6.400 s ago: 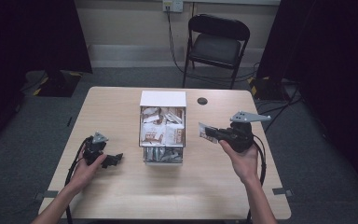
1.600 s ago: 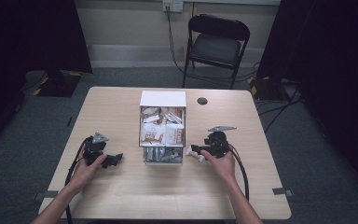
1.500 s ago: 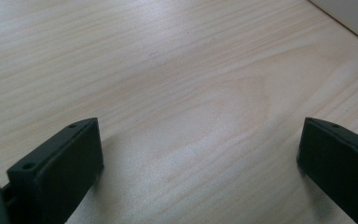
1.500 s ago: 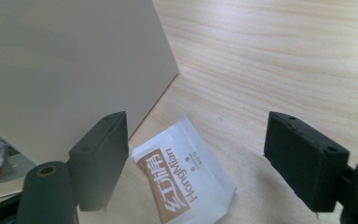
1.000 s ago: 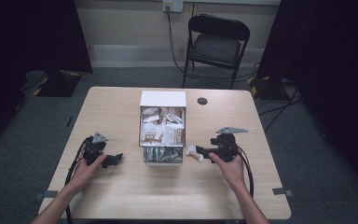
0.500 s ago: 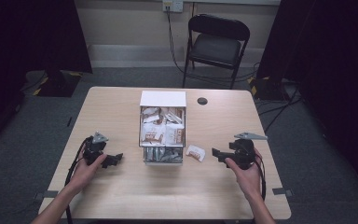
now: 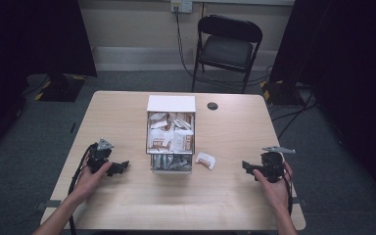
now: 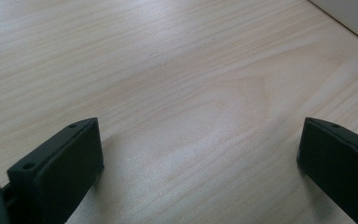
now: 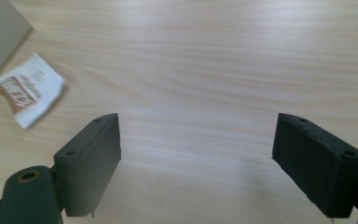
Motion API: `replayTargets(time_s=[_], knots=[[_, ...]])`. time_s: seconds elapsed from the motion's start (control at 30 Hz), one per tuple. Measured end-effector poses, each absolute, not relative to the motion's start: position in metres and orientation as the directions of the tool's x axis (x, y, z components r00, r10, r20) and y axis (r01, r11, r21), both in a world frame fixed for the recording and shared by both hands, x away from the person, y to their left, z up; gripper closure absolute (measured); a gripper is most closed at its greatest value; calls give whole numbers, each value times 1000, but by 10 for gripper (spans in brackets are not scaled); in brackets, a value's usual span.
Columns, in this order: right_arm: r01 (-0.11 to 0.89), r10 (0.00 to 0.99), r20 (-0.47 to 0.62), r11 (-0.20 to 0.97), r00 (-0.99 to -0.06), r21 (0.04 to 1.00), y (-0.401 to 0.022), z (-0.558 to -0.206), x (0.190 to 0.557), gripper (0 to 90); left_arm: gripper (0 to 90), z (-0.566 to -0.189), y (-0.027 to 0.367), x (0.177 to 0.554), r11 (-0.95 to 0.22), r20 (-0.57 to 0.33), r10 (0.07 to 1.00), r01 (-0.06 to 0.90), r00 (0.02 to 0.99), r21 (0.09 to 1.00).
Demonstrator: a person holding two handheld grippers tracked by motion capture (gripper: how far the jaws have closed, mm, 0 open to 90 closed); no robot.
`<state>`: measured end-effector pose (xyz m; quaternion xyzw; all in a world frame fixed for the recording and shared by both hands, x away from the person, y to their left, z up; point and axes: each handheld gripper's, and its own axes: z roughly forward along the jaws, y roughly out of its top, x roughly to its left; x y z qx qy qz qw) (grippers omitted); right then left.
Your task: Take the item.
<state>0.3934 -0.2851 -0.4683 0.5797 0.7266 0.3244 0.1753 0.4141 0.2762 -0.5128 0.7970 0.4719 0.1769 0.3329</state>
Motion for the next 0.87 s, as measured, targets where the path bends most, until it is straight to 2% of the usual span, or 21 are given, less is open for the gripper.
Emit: replayTargets(time_s=[0.23,0.5,0.57,0.87], knots=[[772,983,76,82,-167,630,-298,-487,396,149,0,-513,276,413,-332,-29,872,634,489,698],[729,994,-13,85,-104,680,-286,-498,388,116,0,-513,276,412,-322,-35,876,636,482,701],[703,995,-11,80,-102,706,-284,-502,385,104,0,-513,276,412,-322,-35,876,636,482,701],[702,995,-13,81,-102,707,-284,-502,385,104,0,-513,276,412,-323,-37,874,637,484,700]])
